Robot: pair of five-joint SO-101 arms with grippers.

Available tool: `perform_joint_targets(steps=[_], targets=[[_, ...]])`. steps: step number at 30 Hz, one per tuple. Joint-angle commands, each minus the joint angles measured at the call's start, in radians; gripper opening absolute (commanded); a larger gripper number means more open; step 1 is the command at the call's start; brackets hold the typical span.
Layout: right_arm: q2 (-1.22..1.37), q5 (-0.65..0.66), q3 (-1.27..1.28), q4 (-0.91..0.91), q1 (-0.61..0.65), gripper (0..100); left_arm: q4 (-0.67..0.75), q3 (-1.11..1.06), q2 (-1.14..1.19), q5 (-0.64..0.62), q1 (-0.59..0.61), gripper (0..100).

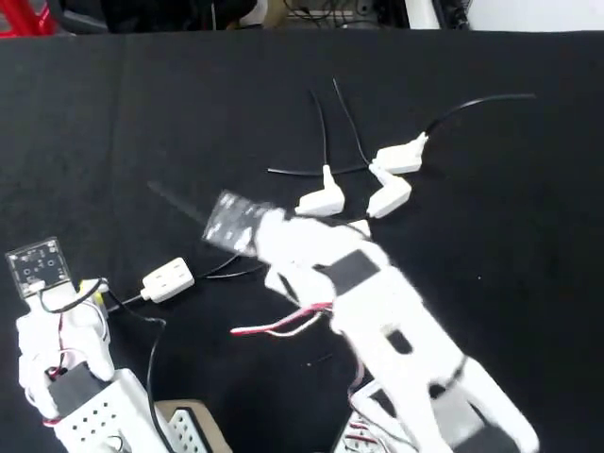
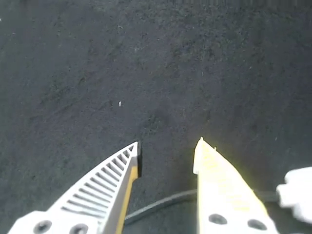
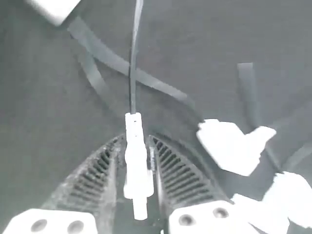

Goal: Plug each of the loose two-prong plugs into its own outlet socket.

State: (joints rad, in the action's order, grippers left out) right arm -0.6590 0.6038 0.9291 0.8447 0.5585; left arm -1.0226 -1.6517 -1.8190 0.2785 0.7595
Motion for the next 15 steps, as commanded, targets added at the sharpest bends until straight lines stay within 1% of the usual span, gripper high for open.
perform_joint_targets(steps=[1,4,6,10,13,15], targets=[[-0.156,-0.126,-0.058,-0.031,-0.077,1.1,0.031,0.127,-0.005,-0.100,-0.005,19],[-0.251,-0.213,-0.061,-0.031,-0.114,1.1,0.031,0.160,-0.005,-0.201,-0.012,19],[-0.312,-0.250,-0.059,-0.023,-0.094,1.1,0.031,0.170,-0.005,-0.247,-0.041,19],[-0.384,-0.272,-0.036,0.006,0.060,1.1,0.031,0.166,-0.005,-0.256,-0.205,19],[-0.381,-0.299,-0.033,0.006,0.210,1.1,0.034,0.173,-0.005,-0.262,-0.337,19],[-0.367,-0.304,-0.031,0.006,0.281,1.1,0.060,0.194,-0.005,-0.264,-0.398,19]])
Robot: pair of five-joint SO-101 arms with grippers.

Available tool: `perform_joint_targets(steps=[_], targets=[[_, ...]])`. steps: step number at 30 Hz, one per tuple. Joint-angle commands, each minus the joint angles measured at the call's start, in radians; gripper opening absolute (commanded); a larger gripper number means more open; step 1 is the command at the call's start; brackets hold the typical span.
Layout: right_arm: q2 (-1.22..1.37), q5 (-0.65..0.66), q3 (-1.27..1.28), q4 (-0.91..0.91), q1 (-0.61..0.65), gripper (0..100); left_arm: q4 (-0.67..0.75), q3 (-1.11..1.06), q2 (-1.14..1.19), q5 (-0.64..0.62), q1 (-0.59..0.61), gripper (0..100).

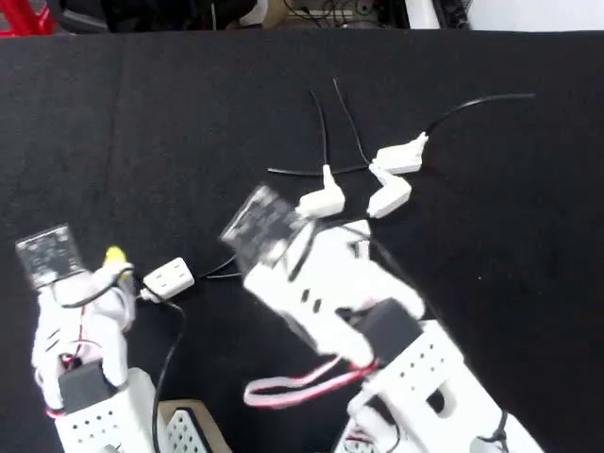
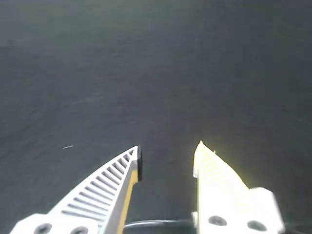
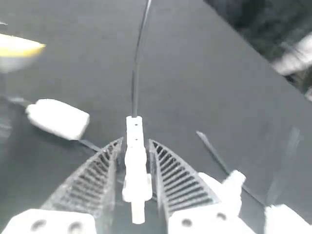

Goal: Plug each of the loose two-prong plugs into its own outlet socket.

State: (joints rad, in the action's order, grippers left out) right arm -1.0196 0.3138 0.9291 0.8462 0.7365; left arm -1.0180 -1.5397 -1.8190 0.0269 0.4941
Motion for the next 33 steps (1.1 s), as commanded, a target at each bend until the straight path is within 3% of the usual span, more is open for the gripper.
perform_joint_targets(steps=[1,11,20,30,33], targets=[[0.002,-0.014,-0.031,0.003,0.130,1.1,0.068,0.091,-0.005,-0.014,-0.151,19],[0.070,-0.006,0.028,-0.086,0.192,1.1,0.068,0.234,-0.005,-0.321,-0.232,19],[0.136,-0.005,0.033,-0.101,0.189,1.1,-0.055,0.372,-0.005,-0.324,-0.504,19],[0.136,-0.005,0.031,-0.101,0.189,1.1,-0.075,0.406,-0.005,-0.324,-0.536,19],[0.137,-0.005,0.022,-0.101,0.189,1.1,-0.077,0.409,-0.003,-0.305,-0.605,19]])
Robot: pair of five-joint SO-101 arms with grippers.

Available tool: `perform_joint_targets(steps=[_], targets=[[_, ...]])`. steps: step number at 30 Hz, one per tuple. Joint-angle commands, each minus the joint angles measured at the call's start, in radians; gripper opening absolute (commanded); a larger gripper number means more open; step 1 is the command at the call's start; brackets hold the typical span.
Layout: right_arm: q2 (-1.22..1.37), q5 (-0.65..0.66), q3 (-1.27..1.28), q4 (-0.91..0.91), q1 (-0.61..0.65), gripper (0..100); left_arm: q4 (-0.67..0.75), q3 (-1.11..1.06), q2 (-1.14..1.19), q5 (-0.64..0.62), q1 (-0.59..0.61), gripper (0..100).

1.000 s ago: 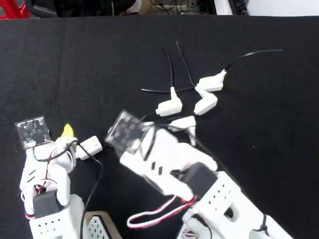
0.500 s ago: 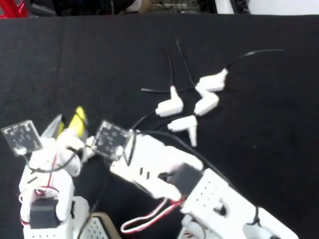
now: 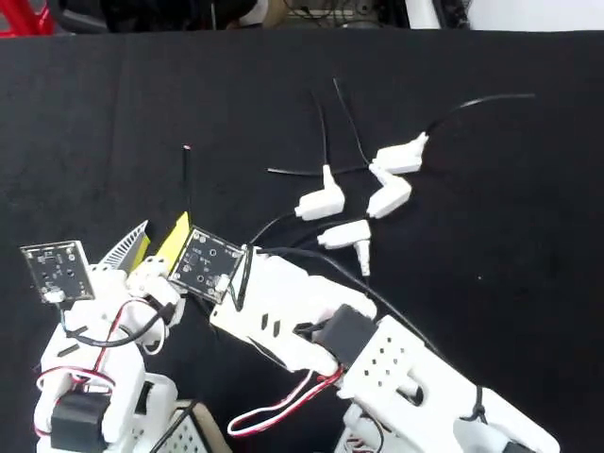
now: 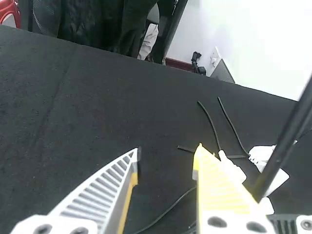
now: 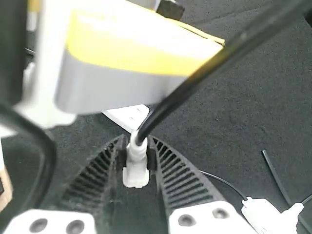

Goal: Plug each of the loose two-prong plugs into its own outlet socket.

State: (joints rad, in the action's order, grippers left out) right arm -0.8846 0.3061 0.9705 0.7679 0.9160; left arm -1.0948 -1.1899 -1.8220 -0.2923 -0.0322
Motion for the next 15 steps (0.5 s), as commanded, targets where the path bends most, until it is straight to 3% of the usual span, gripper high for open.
perform_joint_targets(steps=[1,6,12,15], targets=[[0.004,0.003,-0.019,-0.020,0.009,1.1,0.003,0.059,0.000,0.049,-0.097,19],[0.004,0.003,-0.018,-0.018,0.012,1.1,-0.009,0.064,0.000,0.215,-0.119,19],[0.004,0.002,-0.021,-0.014,0.012,1.1,-0.129,0.102,-0.002,0.230,-0.107,19],[0.007,-0.051,-0.016,-0.025,0.009,1.1,-0.172,0.166,-0.002,0.245,0.051,19]])
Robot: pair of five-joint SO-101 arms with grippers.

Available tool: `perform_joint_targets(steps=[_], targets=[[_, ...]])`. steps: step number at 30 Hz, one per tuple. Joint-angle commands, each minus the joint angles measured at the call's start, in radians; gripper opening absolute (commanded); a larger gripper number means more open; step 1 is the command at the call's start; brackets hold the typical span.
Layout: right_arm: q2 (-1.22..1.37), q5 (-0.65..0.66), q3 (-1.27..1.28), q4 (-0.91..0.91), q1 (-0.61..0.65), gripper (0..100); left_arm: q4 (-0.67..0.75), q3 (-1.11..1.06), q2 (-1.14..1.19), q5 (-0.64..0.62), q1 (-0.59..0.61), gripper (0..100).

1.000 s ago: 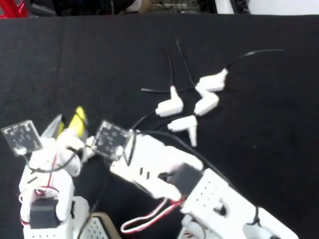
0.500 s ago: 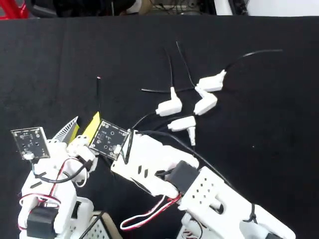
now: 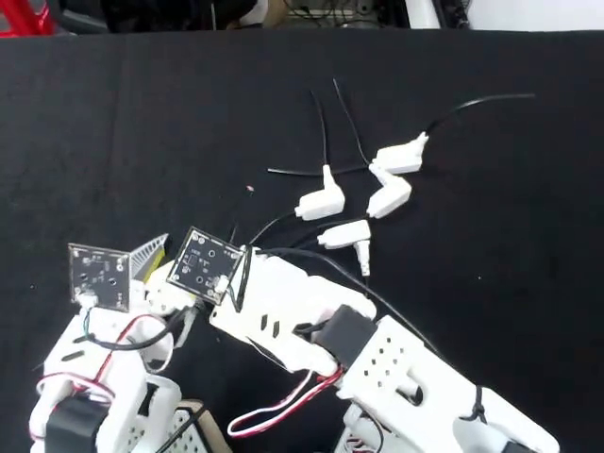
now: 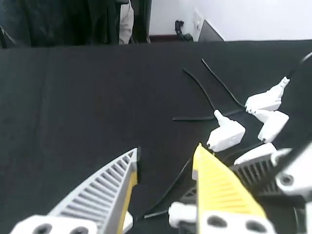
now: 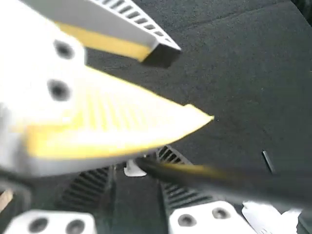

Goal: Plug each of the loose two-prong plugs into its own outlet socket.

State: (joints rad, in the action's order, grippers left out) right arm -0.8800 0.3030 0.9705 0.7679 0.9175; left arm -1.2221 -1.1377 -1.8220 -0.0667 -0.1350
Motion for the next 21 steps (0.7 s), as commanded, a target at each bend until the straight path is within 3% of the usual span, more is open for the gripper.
perform_joint_targets(steps=[1,3,5,9,13,21], targets=[[0.002,-0.109,-0.016,-0.038,0.002,1.1,-0.049,0.131,-0.002,0.026,0.249,19],[0.002,-0.221,0.016,-0.112,-0.020,1.1,-0.048,0.148,-0.003,0.026,0.429,19],[0.004,-0.245,0.070,-0.204,-0.021,1.1,-0.046,0.148,-0.003,0.026,0.588,19],[0.088,-0.345,0.056,-0.261,-0.014,1.1,-0.040,0.108,-0.002,0.031,0.809,19],[0.318,-0.499,-0.045,-0.292,-0.009,1.1,0.038,-0.021,-0.002,0.029,0.846,19],[0.621,-0.503,-0.130,-0.460,0.000,1.1,0.072,-0.068,-0.002,0.028,0.846,19]])
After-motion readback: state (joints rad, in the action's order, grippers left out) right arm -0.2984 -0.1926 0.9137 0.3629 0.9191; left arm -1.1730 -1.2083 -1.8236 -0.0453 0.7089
